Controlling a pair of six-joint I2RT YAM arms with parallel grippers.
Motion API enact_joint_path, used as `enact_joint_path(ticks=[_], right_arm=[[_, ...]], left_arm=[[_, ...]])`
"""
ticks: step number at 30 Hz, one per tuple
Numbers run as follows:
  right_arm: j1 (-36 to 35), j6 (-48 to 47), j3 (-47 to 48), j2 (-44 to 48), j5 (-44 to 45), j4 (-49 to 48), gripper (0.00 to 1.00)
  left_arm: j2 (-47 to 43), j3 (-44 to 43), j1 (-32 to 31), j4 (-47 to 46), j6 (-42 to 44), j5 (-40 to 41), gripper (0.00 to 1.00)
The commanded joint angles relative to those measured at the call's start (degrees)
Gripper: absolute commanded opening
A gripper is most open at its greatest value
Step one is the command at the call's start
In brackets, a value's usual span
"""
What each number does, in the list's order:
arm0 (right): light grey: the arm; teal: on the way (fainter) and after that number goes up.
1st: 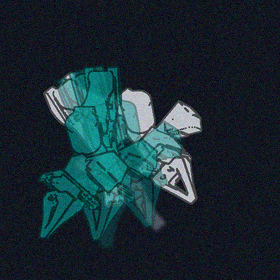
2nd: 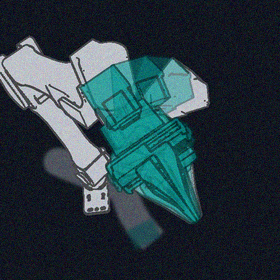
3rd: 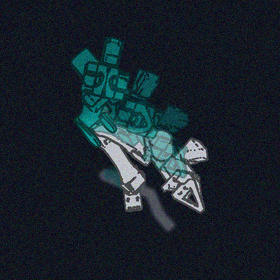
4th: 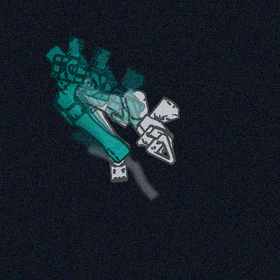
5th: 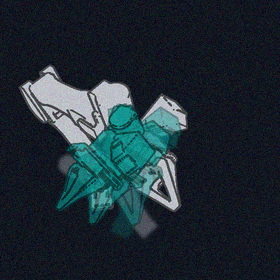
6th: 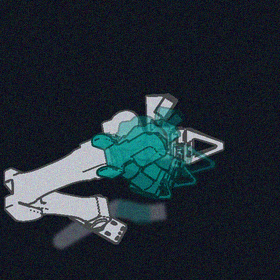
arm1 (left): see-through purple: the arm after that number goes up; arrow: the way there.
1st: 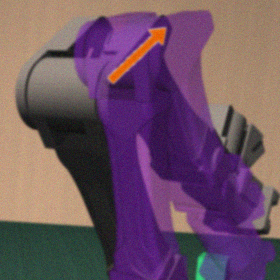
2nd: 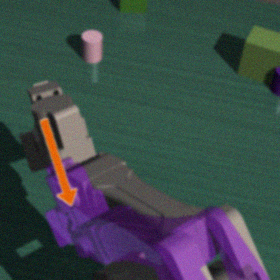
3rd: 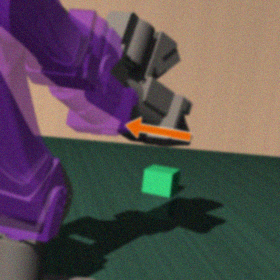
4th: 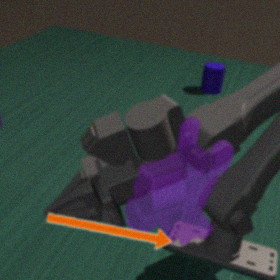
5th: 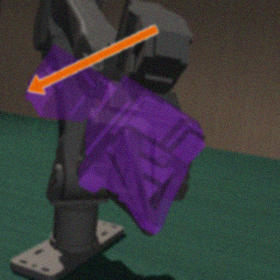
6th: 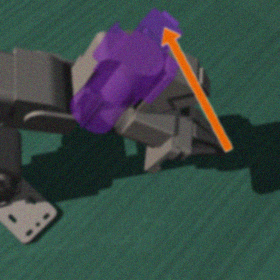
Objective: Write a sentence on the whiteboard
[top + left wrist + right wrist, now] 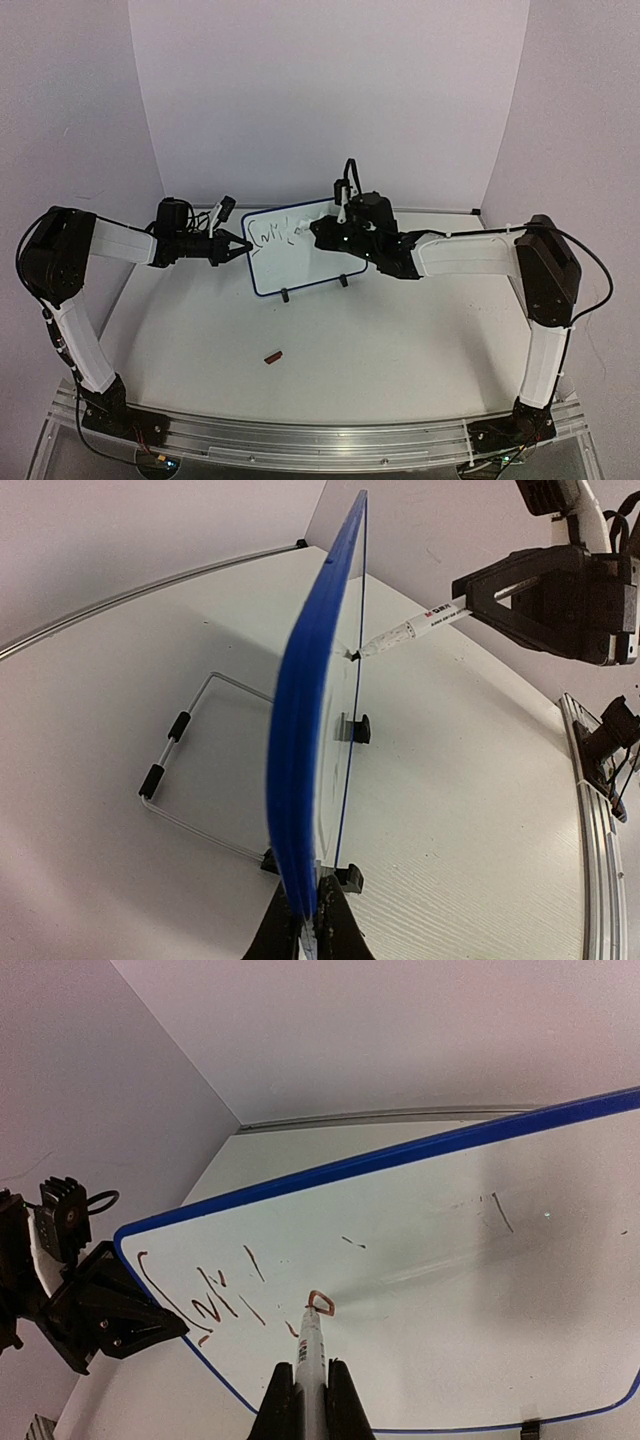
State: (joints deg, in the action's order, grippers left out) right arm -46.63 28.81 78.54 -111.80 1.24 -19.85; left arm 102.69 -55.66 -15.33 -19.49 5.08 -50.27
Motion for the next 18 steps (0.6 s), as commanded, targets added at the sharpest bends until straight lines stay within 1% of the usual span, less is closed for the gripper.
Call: enact_joint_path(ticks=[1,7,18], right_arm=[[0.2,0.7,0.8,-1.2,0.1,0.1,0.00],[0.3,0.8,0.4,-1.7,0.1,1.2,0.00],[0.3,-0.5,-0.4,-0.4,2.9,1.8,0.00]], left_arm=[[0.0,-0.1,-0.2,3.1,2.7,5.7,0.00],[0.0,-0.1,-0.3,3.1,2.8,5.7,0.00],[0.1,-0.2,-0.3,3.1,2.8,5.7,0.00]])
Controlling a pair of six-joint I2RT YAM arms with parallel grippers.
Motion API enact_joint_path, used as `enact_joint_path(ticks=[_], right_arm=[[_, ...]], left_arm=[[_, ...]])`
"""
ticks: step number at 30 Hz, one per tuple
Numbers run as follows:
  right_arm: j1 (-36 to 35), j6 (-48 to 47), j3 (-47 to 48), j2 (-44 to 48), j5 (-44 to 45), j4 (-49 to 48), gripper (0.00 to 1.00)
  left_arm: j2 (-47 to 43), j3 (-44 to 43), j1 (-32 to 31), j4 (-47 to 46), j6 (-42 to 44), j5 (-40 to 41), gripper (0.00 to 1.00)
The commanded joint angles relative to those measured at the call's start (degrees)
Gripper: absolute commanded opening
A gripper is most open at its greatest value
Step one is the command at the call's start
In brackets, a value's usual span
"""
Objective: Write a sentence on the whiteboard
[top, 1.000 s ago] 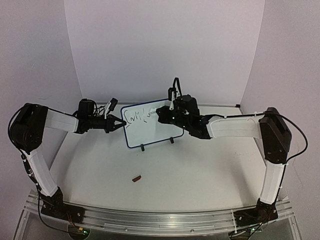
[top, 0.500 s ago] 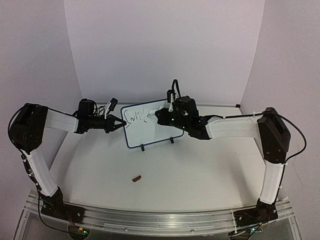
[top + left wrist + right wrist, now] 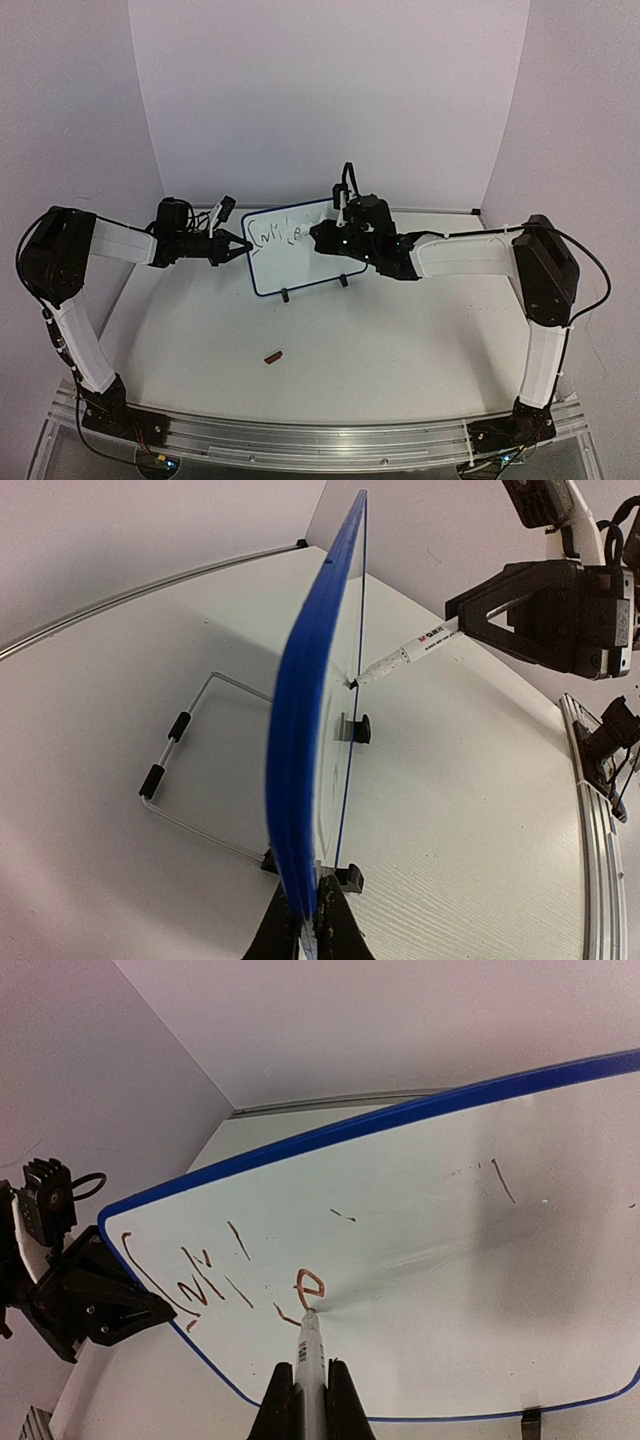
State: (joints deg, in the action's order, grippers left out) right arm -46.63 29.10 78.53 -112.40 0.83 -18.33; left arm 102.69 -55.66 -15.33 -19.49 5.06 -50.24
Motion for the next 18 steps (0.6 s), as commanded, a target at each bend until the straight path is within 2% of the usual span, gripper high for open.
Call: enact_joint_path(ticks=[1,18], right_arm=[[0.3,-1.1,-0.6,0.6,3.8,0.4,0.00],[0.3,-2.6,-5.3,8.5,6.3,-1.9,0.00]], left_arm=[[0.1,-0.2,-0.3,3.1,2.8,5.7,0.00],[0.0,-0.1,-0.3,3.1,2.8,5.6,0.00]])
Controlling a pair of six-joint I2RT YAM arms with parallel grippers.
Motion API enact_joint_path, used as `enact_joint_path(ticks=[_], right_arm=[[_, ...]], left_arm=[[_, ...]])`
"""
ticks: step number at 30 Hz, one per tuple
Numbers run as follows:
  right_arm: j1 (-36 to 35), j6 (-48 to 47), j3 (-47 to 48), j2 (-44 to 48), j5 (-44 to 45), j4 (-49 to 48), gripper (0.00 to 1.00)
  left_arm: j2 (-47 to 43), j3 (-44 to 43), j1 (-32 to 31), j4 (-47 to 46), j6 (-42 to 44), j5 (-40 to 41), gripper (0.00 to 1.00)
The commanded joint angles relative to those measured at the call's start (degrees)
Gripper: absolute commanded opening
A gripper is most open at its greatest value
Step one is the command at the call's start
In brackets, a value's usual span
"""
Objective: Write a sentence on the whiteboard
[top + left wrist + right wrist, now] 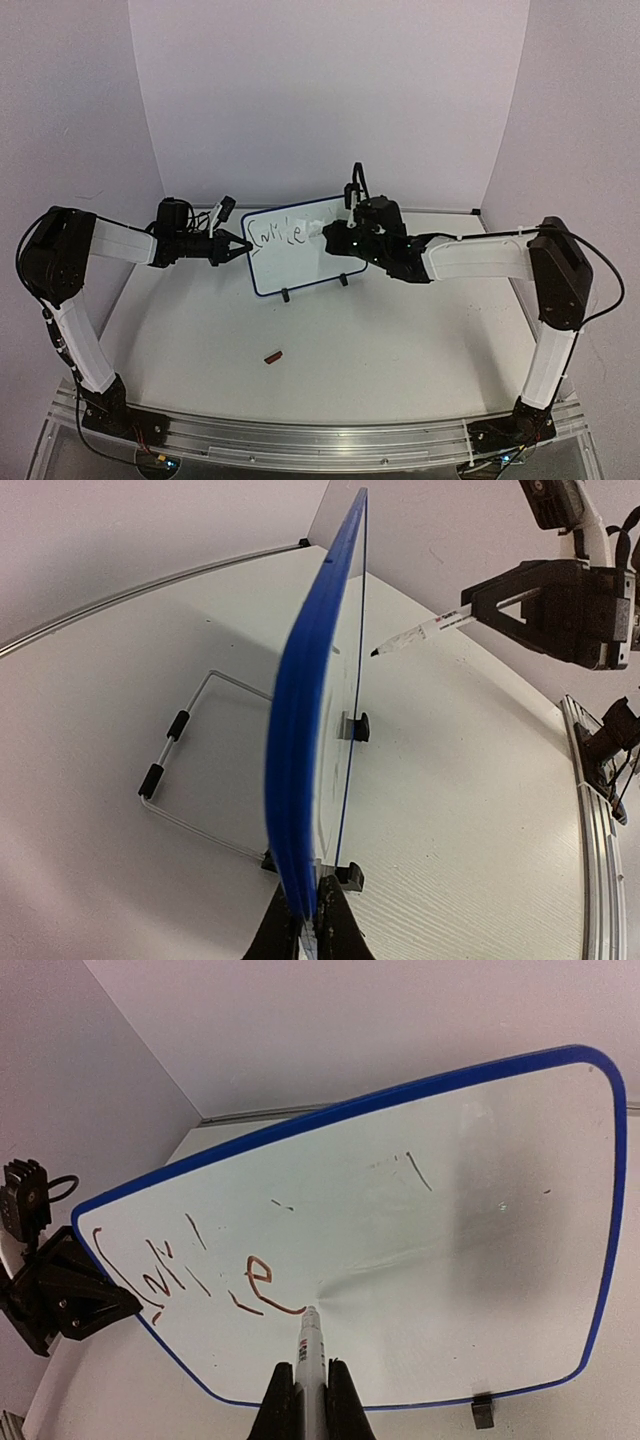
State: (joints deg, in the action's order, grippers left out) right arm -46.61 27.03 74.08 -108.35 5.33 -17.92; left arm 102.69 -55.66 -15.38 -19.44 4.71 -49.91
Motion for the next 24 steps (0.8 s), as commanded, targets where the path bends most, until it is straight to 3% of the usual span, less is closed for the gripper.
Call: enact_joint_path(ticks=[1,24], right_arm=[[0.2,-0.5,-0.9,4.5,1.8,-2.4,0.00],[0.2,-0.5,3.6,-0.8,2.2,-1.6,0.00]], left_arm=[[0.0,-0.1,-0.2,3.1,3.2,5.3,0.00],[0.1,-0.1,-0.2,3.1,3.2,5.3,0.00]])
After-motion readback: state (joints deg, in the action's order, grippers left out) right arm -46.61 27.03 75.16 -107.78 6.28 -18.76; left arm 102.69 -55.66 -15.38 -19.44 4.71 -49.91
